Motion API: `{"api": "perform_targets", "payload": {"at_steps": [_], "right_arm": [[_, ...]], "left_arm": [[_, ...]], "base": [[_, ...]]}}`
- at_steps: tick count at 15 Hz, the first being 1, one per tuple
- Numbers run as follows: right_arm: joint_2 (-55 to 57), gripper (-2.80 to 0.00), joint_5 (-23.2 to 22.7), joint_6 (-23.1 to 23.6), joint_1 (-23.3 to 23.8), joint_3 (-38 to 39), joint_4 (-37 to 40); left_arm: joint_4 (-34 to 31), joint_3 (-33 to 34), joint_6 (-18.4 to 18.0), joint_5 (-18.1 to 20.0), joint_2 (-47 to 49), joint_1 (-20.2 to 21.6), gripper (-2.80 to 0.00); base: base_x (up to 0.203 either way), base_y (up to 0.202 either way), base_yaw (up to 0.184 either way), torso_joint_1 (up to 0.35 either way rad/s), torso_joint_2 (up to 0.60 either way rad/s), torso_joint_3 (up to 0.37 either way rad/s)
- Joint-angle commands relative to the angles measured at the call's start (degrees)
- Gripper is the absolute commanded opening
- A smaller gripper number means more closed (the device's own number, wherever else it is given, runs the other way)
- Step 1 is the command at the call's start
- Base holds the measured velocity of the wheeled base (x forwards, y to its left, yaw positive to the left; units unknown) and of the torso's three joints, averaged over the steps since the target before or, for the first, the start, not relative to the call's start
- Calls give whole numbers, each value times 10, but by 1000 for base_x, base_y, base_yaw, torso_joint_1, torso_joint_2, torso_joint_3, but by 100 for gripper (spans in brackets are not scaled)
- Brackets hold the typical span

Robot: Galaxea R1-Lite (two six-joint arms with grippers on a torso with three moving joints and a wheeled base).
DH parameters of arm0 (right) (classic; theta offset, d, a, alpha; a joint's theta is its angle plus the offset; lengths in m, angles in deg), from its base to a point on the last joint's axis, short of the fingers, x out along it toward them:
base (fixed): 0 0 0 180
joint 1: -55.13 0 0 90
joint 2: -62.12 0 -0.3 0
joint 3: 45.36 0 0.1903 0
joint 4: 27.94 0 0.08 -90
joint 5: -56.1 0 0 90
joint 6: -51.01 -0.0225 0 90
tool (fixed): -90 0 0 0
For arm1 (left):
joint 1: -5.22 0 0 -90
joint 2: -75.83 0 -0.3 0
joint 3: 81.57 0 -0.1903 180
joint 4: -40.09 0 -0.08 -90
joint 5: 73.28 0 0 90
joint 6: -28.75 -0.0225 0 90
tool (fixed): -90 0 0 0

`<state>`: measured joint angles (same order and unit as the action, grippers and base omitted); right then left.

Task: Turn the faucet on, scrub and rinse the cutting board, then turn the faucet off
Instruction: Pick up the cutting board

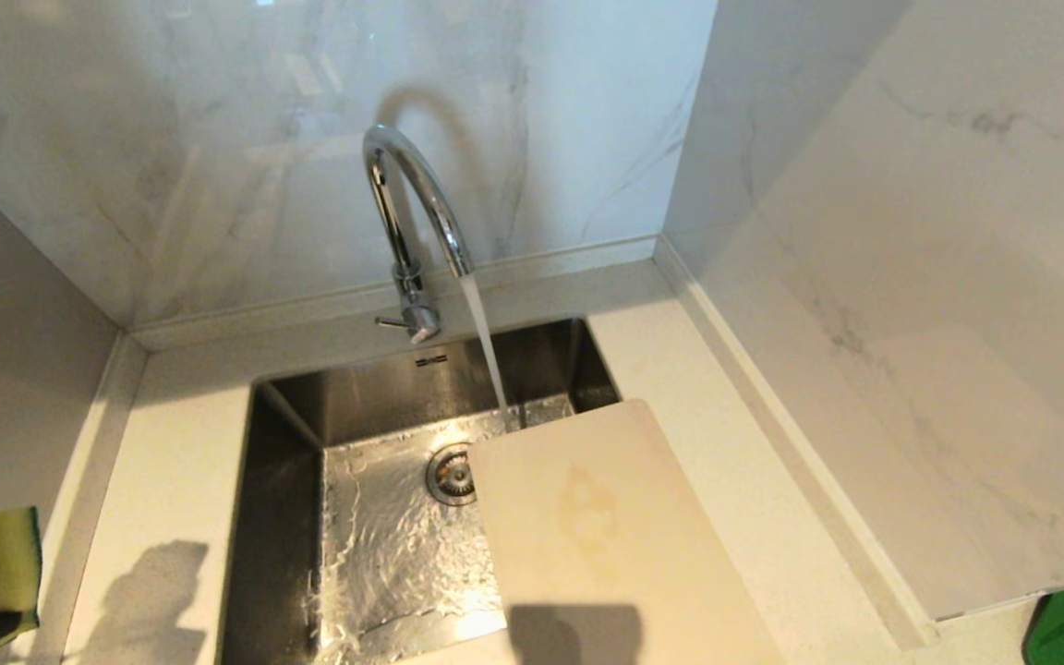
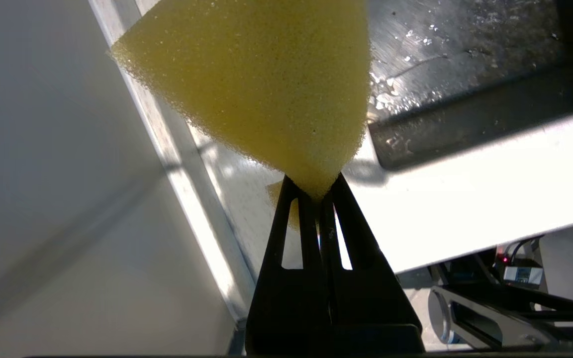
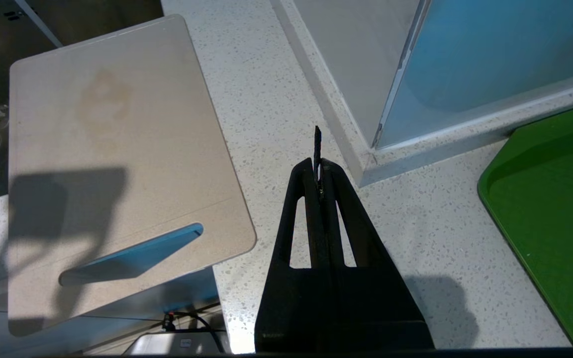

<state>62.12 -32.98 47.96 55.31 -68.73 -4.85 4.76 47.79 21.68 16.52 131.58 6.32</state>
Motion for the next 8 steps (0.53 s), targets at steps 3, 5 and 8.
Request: {"api": "perform_targets", "payload": {"at_steps": [3,5,8], "right_arm": [[-1,-280,0,0,0,1,0],[-1,-280,0,0,0,1,0],[-1,-280,0,0,0,1,0]], "left_arm": [[23,114,4,9,-180,-11,-280],[38,170,3,12,-236,-11,-280],[42,223,5,14,-290,-11,-280]], "base": [[0,0,0,0,0,0],[0,0,0,0,0,0],[0,0,0,0,0,0]]}}
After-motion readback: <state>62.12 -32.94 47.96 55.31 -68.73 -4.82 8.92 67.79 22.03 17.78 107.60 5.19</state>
